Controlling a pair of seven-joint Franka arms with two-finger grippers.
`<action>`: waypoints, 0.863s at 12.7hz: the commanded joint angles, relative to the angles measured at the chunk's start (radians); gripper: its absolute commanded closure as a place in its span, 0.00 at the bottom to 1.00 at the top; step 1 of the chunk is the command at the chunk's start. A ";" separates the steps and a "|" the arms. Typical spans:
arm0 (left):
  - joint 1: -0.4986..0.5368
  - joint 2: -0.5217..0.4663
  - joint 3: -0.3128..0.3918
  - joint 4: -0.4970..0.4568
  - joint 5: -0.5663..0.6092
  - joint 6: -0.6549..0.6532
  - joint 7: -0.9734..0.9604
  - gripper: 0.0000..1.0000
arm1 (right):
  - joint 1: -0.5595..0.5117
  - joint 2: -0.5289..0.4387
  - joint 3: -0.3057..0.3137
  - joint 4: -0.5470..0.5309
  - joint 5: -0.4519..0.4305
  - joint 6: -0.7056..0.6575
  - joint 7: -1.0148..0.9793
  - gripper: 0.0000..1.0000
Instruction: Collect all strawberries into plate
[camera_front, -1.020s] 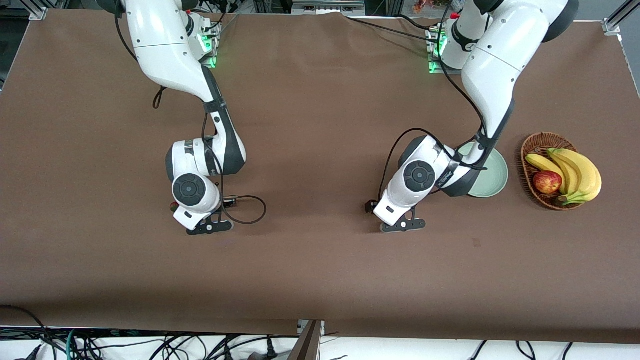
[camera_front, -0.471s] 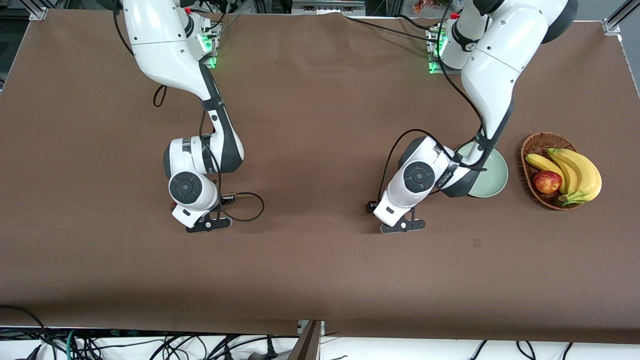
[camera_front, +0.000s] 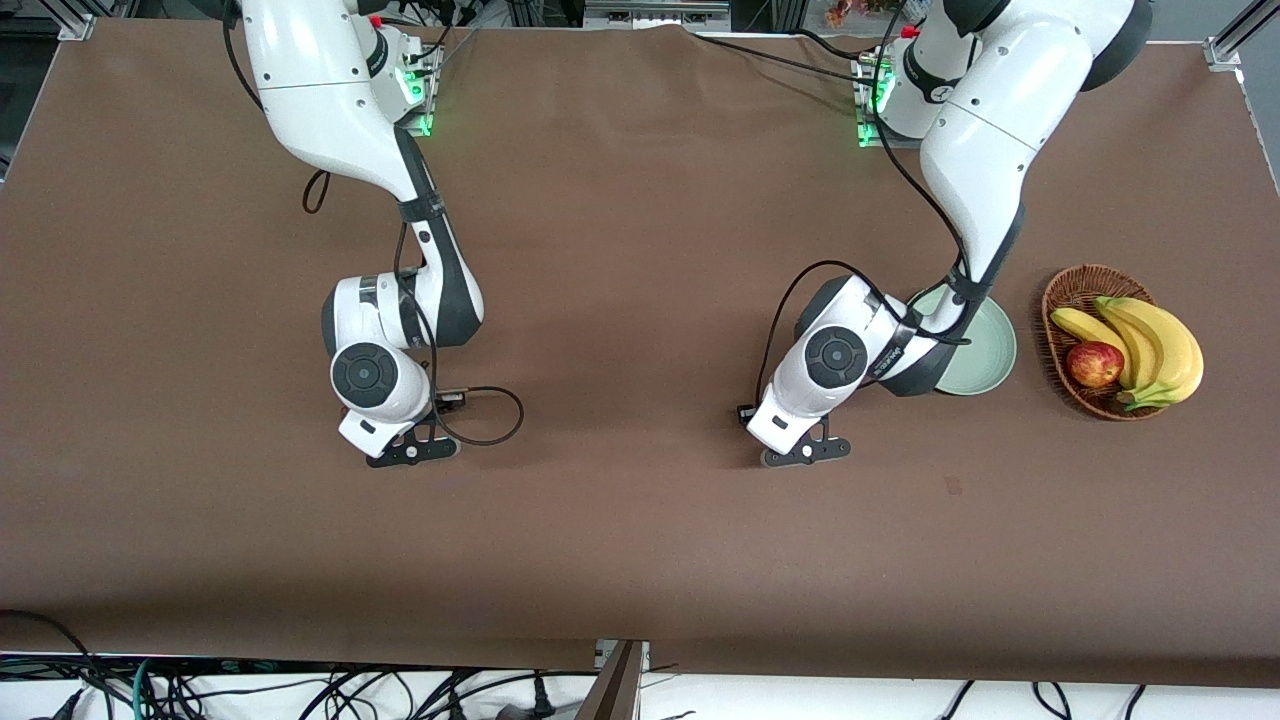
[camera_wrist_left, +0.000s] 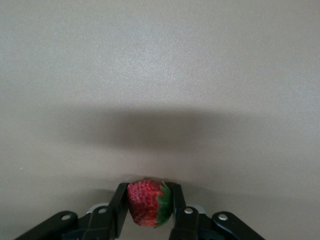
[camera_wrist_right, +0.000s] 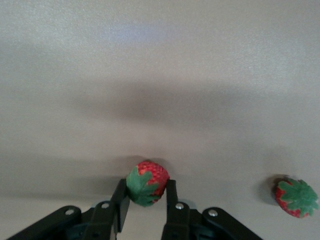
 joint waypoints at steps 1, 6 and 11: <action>-0.014 0.006 0.010 0.029 0.025 -0.012 -0.028 0.71 | -0.003 -0.045 0.013 -0.029 0.026 0.005 -0.021 0.84; 0.059 -0.124 -0.019 0.009 0.004 -0.249 0.043 0.71 | 0.029 -0.065 0.021 0.011 0.048 -0.026 0.051 0.84; 0.475 -0.396 -0.247 -0.354 -0.015 -0.273 0.326 0.71 | 0.145 -0.064 0.025 0.084 0.210 -0.038 0.296 0.83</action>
